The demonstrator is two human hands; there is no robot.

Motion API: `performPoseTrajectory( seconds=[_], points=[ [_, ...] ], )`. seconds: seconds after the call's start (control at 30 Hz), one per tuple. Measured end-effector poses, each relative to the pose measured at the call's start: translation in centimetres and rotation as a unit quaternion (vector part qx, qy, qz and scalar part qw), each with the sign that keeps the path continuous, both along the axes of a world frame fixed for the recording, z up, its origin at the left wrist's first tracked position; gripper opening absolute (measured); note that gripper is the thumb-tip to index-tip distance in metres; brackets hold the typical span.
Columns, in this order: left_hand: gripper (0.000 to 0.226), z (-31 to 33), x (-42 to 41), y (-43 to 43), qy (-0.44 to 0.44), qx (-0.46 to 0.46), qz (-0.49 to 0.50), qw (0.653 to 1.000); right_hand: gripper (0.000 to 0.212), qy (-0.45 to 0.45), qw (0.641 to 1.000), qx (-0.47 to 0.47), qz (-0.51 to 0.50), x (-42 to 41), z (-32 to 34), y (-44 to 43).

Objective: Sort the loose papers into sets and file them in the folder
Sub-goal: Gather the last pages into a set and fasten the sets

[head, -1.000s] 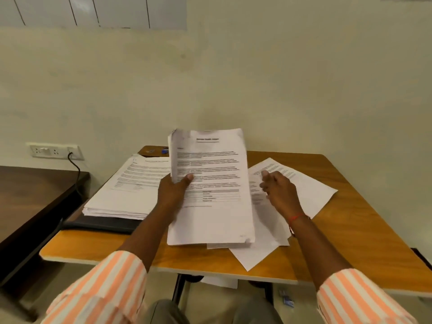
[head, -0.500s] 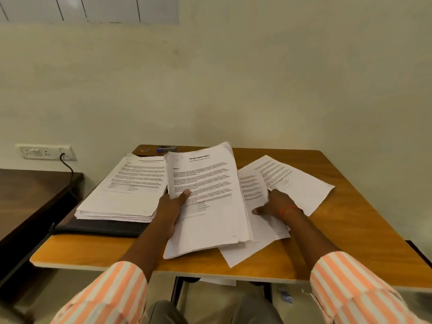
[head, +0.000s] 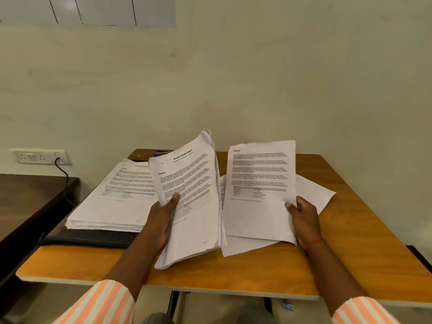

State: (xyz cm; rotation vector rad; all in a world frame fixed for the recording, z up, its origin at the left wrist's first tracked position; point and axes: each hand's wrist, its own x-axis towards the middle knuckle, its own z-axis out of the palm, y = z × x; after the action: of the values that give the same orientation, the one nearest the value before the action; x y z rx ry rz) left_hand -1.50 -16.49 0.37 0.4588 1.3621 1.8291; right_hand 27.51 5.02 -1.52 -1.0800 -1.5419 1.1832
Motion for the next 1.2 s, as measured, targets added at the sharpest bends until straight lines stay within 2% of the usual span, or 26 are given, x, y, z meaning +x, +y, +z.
performPoseTrajectory(
  seconds=[0.1,0.27,0.47,0.57,0.67,0.83,0.93,1.03,1.1,1.2],
  points=[
    [0.038,-0.5,-0.1,0.2,0.019,0.007,0.008,1.000,0.019,0.044,0.999,-0.023,-0.003,0.1,0.1,0.0],
    [0.046,-1.1,0.0,0.6,0.053,0.007,0.023,0.998,0.020,0.060,0.998,-0.029,-0.009,0.2,0.0,-0.1],
    [0.036,-0.2,0.1,-0.1,-0.009,0.017,0.014,1.000,0.017,0.054,0.998,-0.038,-0.023,0.1,0.1,-0.3],
    [0.035,0.2,0.3,-0.6,-0.008,0.018,0.012,1.000,0.011,-0.028,0.997,0.008,-0.075,0.0,0.4,-0.3],
    [0.037,0.4,0.5,-0.8,-0.011,0.014,0.010,1.000,0.032,-0.132,0.978,0.056,-0.151,0.6,1.3,0.2],
    [0.039,0.7,0.5,-0.9,-0.019,0.004,0.014,1.000,0.036,-0.298,0.941,0.076,-0.144,2.5,2.5,2.0],
    [0.041,0.8,0.6,-0.9,-0.026,0.004,0.011,1.000,0.041,-0.369,0.912,0.098,-0.149,2.9,2.8,2.6],
    [0.042,0.9,0.7,-1.0,-0.022,0.005,0.017,1.000,0.058,-0.457,0.862,0.117,-0.186,2.2,2.8,2.6],
    [0.042,1.0,0.8,-0.9,-0.022,0.002,0.023,0.999,0.065,-0.479,0.851,0.134,-0.169,0.8,3.0,1.9],
    [0.042,0.9,0.8,-0.9,-0.029,0.000,0.024,0.999,0.077,-0.491,0.862,0.105,-0.062,-2.0,2.6,0.1]
  ],
)
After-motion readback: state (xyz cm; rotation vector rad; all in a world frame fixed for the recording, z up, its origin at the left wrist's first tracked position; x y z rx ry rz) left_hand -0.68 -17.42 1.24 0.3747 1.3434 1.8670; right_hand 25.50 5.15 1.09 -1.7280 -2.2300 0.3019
